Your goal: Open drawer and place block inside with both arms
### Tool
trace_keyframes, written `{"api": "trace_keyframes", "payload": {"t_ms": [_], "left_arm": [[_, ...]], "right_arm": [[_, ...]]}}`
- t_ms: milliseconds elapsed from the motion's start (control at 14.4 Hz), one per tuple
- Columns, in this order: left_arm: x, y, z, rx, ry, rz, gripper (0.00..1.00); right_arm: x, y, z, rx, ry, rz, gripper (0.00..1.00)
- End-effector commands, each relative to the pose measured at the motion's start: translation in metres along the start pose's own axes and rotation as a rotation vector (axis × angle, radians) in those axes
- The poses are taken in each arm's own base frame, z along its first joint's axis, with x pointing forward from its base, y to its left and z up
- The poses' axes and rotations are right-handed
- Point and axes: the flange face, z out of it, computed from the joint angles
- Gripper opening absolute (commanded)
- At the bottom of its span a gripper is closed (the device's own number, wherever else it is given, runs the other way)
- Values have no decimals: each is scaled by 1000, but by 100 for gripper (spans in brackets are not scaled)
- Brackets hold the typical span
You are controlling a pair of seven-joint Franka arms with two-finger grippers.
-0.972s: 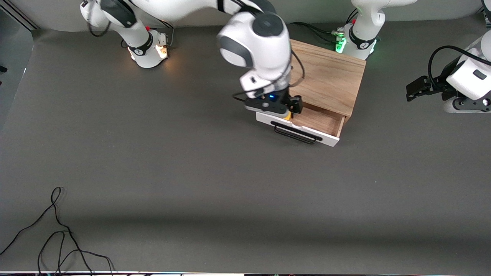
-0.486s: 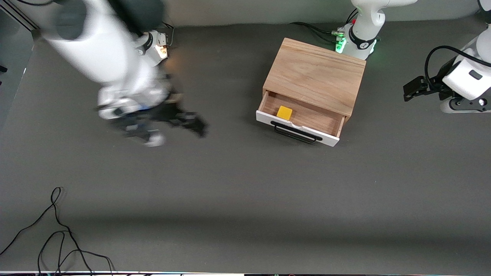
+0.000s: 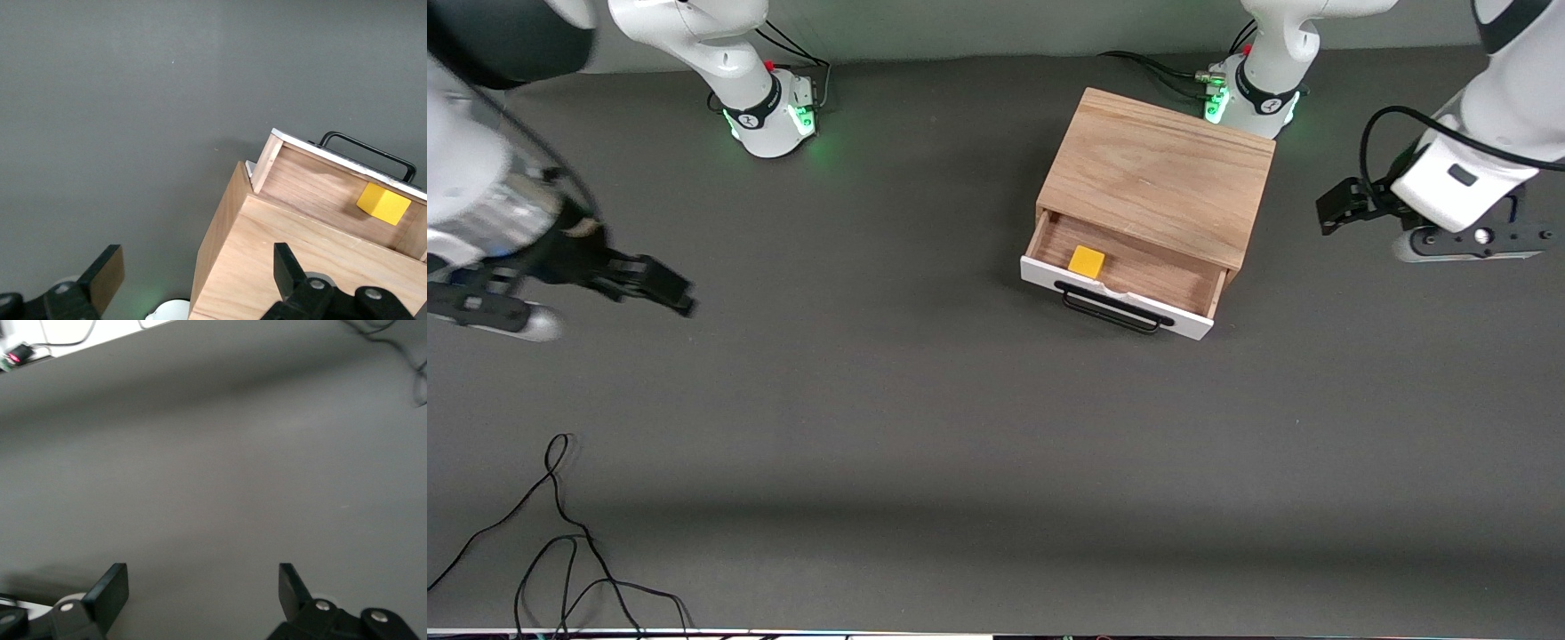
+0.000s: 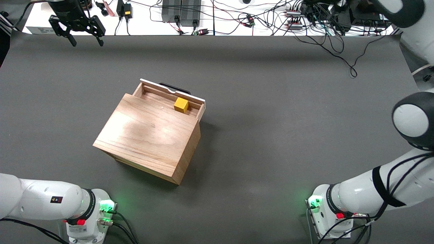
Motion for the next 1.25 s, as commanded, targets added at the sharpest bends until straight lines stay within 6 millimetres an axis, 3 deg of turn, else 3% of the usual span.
{"api": "trace_keyframes", "payload": {"t_ms": [0,208,417,694,1181], "left_arm": [[5,11,5,-16,11,-7,100],[5,9,6,-17,1,4,100],[1,-13,1,-4,-16,22,100],[1,-46,-3,-7,-15,-7,100],[-21,-63,5,-8,15,-35,100]], "right_arm": [[-24,50,6,11,-13,-46,100],[-24,78,9,10,-12,-62,100],[-20,98,10,9,-17,-123,100],[-21,100,11,-3,-47,-147,100],[-21,97,12,-10,-53,-213,100]]}}
